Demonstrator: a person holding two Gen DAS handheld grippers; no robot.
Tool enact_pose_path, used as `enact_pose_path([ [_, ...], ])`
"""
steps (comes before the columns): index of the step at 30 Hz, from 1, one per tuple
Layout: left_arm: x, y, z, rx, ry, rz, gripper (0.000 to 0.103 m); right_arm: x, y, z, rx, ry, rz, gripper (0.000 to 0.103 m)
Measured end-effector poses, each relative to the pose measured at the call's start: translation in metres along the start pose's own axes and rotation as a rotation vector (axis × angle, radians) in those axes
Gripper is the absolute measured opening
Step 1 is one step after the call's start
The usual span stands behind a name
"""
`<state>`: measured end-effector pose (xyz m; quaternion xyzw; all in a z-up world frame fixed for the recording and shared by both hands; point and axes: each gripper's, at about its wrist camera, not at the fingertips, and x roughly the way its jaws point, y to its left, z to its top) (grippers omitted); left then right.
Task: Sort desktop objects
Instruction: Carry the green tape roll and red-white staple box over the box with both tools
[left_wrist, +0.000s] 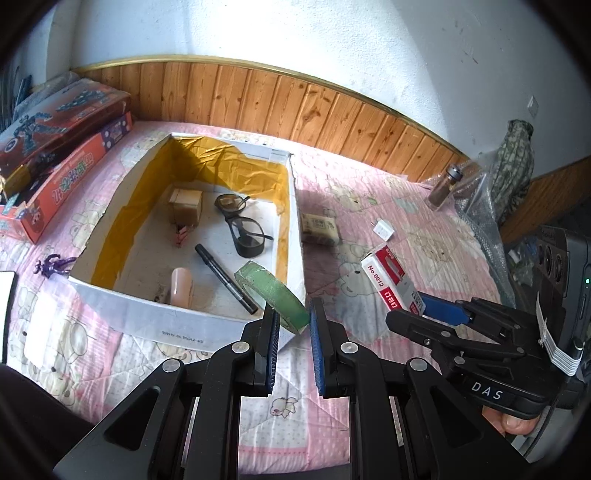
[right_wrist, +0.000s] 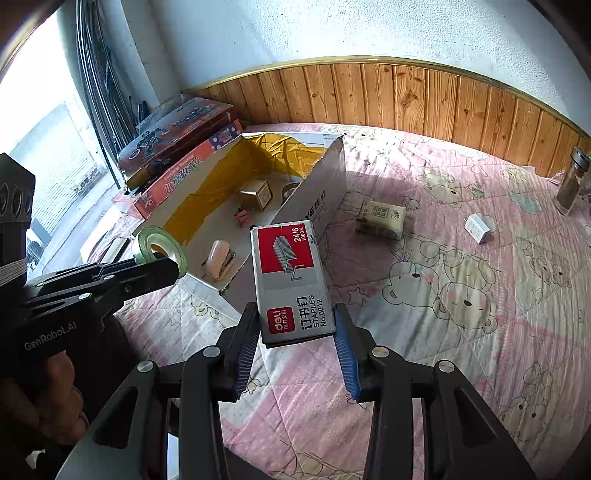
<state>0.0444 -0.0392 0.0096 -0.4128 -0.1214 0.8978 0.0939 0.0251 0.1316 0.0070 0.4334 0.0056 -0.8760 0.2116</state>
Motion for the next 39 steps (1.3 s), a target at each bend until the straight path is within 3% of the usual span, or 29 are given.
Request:
enact_pose_path([
  [13,-0.009,0.056,0.029,-0.059,-0.024,0.036,0.016,0.013,0.039,0.033,-0.093,-0.006,0.012,0.041],
  [23,0.005,0.084,0.063,-0.058,-0.017,0.06,0.016,0.041,0.057,0.063,-0.181,0.026,-0.004,0.041],
  [27,0.02,0.092,0.073,-0.062,0.013,0.059,0.016,0.056,0.058,0.076,-0.207,0.045,-0.014,0.041],
  [39,0.089,0.117,0.085,-0.158,0.203,0.006,0.016,0.108,0.065,0.114,-0.299,0.114,-0.05,0.041],
])
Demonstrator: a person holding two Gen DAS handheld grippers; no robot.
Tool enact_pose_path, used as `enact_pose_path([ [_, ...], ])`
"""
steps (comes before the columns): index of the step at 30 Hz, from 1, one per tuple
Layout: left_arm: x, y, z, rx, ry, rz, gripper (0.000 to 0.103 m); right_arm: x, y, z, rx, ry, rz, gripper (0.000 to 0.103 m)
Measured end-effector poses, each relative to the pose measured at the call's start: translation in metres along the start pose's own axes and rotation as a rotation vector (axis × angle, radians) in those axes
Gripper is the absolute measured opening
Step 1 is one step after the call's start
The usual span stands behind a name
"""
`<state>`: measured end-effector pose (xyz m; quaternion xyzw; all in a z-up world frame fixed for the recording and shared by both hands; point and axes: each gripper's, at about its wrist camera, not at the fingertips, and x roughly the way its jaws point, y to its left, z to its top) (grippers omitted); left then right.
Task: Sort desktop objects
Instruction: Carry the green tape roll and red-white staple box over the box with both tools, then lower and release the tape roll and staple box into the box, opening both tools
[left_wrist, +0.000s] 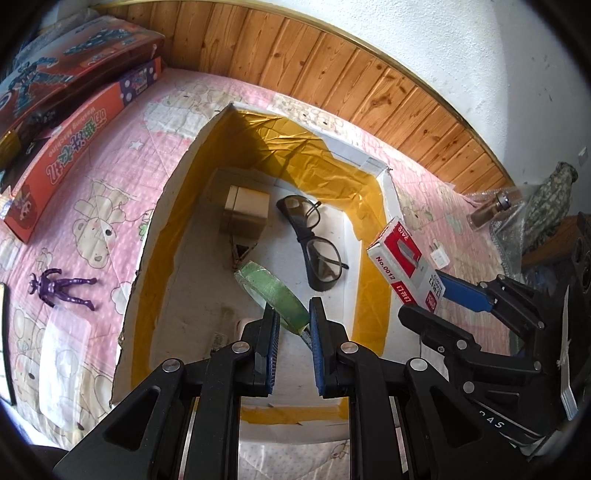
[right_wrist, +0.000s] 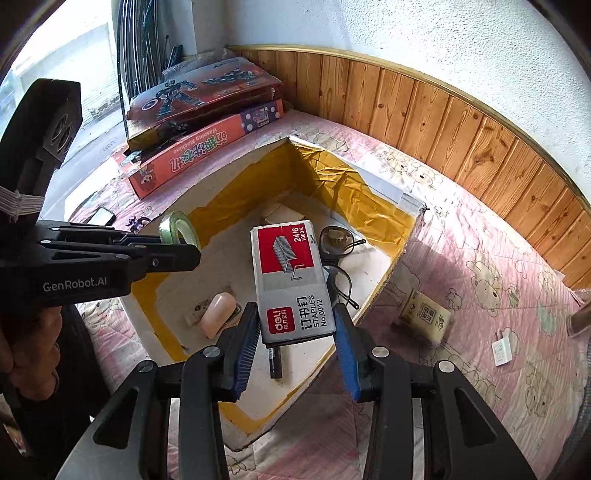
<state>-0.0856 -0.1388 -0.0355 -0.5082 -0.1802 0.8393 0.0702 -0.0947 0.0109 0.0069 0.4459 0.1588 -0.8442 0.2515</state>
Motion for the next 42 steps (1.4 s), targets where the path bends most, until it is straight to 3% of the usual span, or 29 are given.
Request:
enact_pose_path([
  [12,0.041,0.029,0.015,-0.071,0.154,0.007,0.016,0.054,-0.008,0.031,-0.058,0.122,0.029,0.041],
  [18,0.053,0.031,0.019,-0.037,0.209,0.03,0.016,0.084,-0.006,0.043,-0.117,0.201,0.016,0.041],
  [29,0.07,0.026,0.026,0.053,0.253,0.125,0.016,0.131,-0.008,0.057,-0.186,0.348,-0.011,0.041],
  [42,0.081,0.032,0.028,0.047,0.314,0.133,0.016,0.162,-0.004,0.076,-0.227,0.463,-0.062,0.041],
])
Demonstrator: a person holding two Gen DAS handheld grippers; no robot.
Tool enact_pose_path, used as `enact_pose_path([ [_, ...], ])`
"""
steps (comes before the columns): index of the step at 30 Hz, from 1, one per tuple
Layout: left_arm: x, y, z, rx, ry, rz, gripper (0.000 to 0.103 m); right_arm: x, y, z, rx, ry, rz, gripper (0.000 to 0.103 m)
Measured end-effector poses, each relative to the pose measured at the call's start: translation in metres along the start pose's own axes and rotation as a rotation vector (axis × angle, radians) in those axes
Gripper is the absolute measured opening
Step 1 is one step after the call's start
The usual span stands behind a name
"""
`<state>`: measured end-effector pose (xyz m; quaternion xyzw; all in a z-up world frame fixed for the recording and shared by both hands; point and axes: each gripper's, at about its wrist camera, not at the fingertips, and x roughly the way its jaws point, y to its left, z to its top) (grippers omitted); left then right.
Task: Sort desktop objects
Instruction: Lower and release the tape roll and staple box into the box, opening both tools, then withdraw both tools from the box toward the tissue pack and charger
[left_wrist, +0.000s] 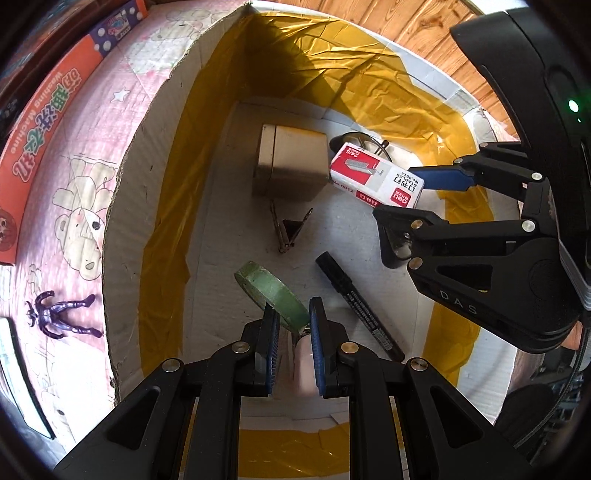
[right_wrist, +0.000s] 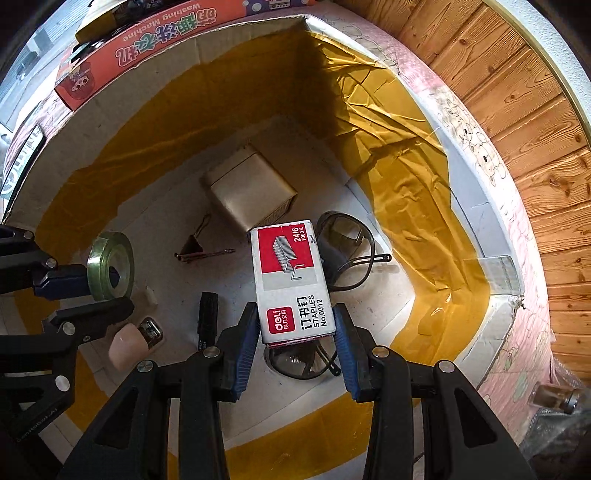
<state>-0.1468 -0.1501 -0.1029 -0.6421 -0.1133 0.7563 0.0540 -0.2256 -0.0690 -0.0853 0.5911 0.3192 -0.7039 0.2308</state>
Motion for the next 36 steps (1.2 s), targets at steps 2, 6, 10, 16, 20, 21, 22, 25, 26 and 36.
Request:
enact_pose_path([
  [2,0.001,0.0,0.0,0.001,0.01,-0.007,0.016,0.003,0.0,0.004,-0.006,0.016,-0.012,0.041],
  [6,0.005,0.001,0.002,0.003,0.034,-0.015,0.016,0.008,0.0,0.013,-0.011,0.035,-0.046,0.041],
  [10,0.008,0.002,0.002,0.008,0.056,-0.021,0.016,0.009,0.0,0.022,-0.001,0.042,-0.064,0.041],
  [16,0.006,0.004,0.0,0.015,0.058,-0.002,0.018,0.013,-0.002,0.031,0.048,0.044,-0.033,0.04],
  [20,0.002,0.005,-0.002,0.015,0.056,0.005,0.032,0.007,-0.008,0.029,0.113,0.023,0.022,0.049],
  [21,0.0,0.004,-0.003,0.016,0.055,0.008,0.036,0.004,-0.01,0.027,0.126,0.016,0.032,0.053],
  [22,-0.003,0.004,-0.003,0.017,0.053,0.01,0.037,0.001,-0.012,0.025,0.14,0.009,0.043,0.054],
  [25,-0.012,0.003,-0.007,0.02,0.041,0.027,0.038,-0.01,-0.019,0.017,0.176,-0.007,0.072,0.059],
  [26,-0.016,0.003,-0.009,0.021,0.038,0.027,0.039,-0.015,-0.02,0.013,0.183,-0.014,0.077,0.059],
  [36,-0.072,0.008,-0.035,0.006,-0.033,0.087,0.041,-0.072,-0.018,-0.042,0.191,-0.08,0.151,0.062],
])
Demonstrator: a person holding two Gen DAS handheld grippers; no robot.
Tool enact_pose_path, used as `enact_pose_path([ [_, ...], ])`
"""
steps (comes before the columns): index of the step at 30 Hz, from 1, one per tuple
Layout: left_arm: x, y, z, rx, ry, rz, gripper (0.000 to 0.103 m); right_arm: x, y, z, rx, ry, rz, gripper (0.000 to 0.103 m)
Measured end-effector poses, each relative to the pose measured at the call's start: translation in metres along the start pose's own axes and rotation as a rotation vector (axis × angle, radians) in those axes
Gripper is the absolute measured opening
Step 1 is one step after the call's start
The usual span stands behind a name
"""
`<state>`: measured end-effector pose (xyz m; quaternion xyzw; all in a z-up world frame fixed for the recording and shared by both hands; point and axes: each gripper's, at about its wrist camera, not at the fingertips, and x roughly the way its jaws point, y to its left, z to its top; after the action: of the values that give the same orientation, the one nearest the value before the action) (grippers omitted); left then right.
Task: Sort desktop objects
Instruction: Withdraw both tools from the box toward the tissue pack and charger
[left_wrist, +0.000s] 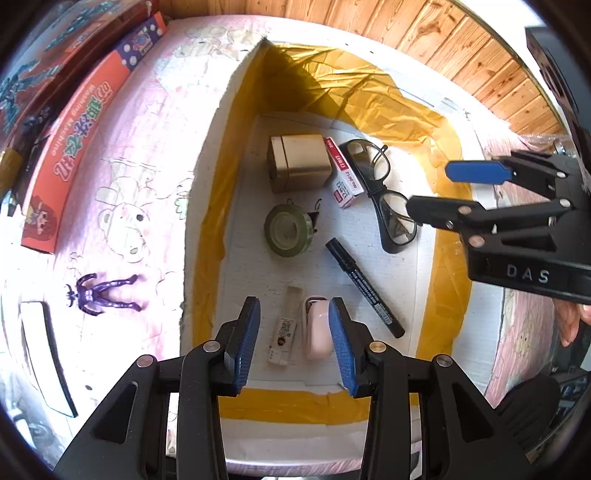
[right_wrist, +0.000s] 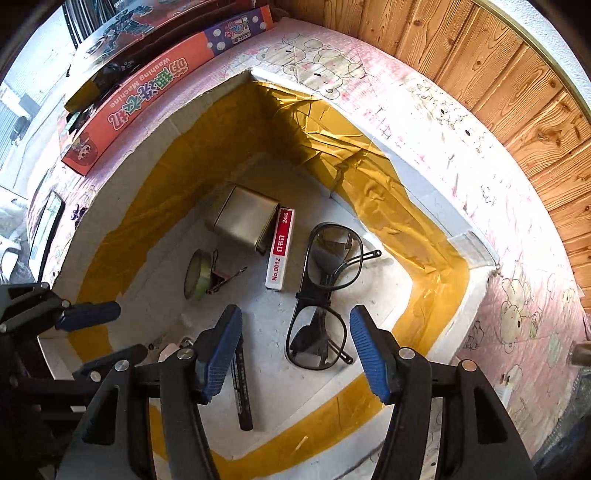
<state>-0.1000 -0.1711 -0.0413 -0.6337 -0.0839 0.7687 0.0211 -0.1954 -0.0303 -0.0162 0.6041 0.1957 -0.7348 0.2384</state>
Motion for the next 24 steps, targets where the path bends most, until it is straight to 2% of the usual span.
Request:
enact_pose_path([
  [3,-0.016,0.002,-0.002,-0.001,-0.026,0.018,0.041,-0.016,0.008,-0.019,-0.02,-0.026,0.021,0.063],
  [5,-0.022,-0.007,-0.005,0.01,-0.044,0.035,0.041,-0.025,0.003,-0.028,-0.03,-0.045,0.028,0.063],
  [6,-0.022,-0.015,-0.007,0.02,-0.053,0.043,0.041,-0.017,0.002,-0.018,-0.036,-0.054,0.033,0.063],
  [11,-0.044,-0.047,-0.02,0.093,-0.108,0.076,0.041,-0.039,0.006,-0.051,-0.068,-0.12,0.053,0.063],
  [19,-0.072,-0.096,-0.047,0.21,-0.241,0.152,0.041,-0.064,0.009,-0.097,-0.096,-0.262,0.025,0.067],
  [24,-0.089,-0.118,-0.061,0.243,-0.33,0.13,0.041,-0.084,0.006,-0.128,-0.092,-0.395,0.005,0.067],
])
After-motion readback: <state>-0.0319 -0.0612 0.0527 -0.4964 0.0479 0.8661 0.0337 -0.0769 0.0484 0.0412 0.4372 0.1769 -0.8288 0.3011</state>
